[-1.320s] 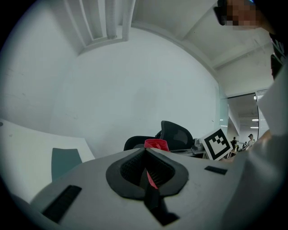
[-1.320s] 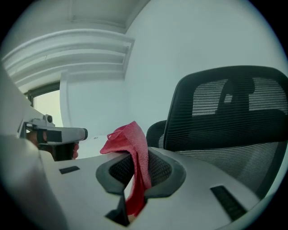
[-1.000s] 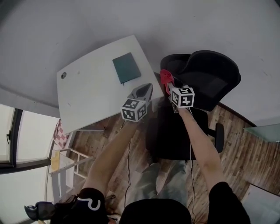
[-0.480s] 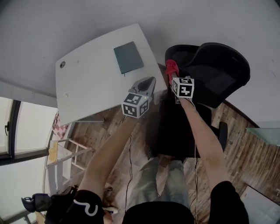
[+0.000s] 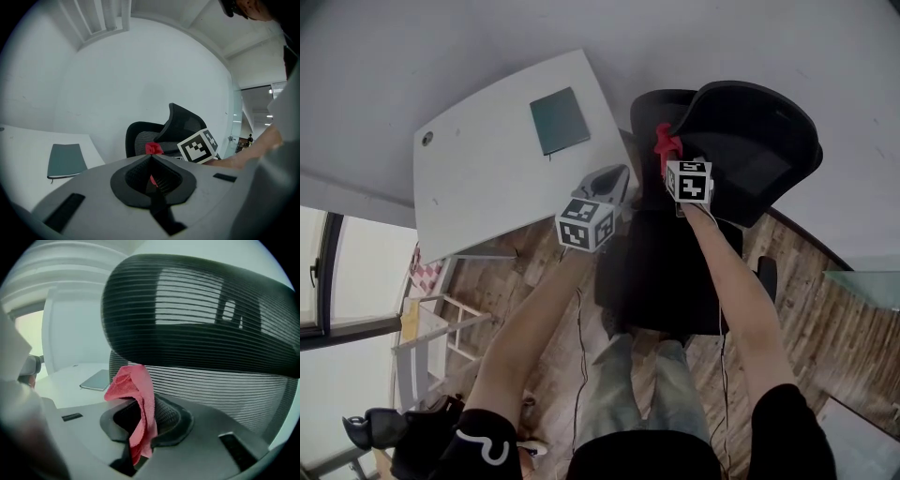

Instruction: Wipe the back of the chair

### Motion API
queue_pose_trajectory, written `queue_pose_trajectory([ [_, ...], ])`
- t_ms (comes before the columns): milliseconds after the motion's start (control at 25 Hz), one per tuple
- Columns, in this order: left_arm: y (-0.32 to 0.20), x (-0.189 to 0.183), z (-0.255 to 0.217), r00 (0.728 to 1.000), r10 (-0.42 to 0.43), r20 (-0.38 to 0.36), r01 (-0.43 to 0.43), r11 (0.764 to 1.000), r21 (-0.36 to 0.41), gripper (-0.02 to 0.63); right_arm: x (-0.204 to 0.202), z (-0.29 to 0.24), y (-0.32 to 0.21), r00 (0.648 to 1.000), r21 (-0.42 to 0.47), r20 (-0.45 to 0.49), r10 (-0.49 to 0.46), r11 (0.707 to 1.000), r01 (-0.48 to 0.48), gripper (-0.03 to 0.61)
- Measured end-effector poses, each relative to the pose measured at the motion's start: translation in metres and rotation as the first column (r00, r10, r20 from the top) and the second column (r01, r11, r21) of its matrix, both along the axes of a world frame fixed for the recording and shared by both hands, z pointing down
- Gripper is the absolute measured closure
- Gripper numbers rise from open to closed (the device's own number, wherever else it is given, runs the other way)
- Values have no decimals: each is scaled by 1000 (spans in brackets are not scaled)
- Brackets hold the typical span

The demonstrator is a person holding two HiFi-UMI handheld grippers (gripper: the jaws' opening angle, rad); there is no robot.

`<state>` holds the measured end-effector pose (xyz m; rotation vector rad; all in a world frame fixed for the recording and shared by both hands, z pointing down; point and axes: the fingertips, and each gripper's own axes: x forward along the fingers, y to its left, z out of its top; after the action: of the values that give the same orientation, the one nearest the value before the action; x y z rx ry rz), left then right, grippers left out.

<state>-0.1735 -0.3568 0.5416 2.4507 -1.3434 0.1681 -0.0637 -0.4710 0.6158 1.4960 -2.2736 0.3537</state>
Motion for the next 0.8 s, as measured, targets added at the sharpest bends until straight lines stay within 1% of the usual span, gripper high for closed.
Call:
queue_pose_trajectory([
  [200, 0, 33, 0, 999, 21, 30, -21, 1000, -4, 588, 46, -2, -1, 999, 0, -7, 37, 999, -37, 506],
  [520, -5, 95, -10, 998, 62, 30, -63, 998, 4, 588, 126, -7, 1, 994, 2, -2, 109, 994, -109, 506],
  [800, -8, 150, -9, 994, 103, 32, -103, 995, -7, 588, 195, -11, 4, 986, -1, 7, 164, 986, -164, 506],
])
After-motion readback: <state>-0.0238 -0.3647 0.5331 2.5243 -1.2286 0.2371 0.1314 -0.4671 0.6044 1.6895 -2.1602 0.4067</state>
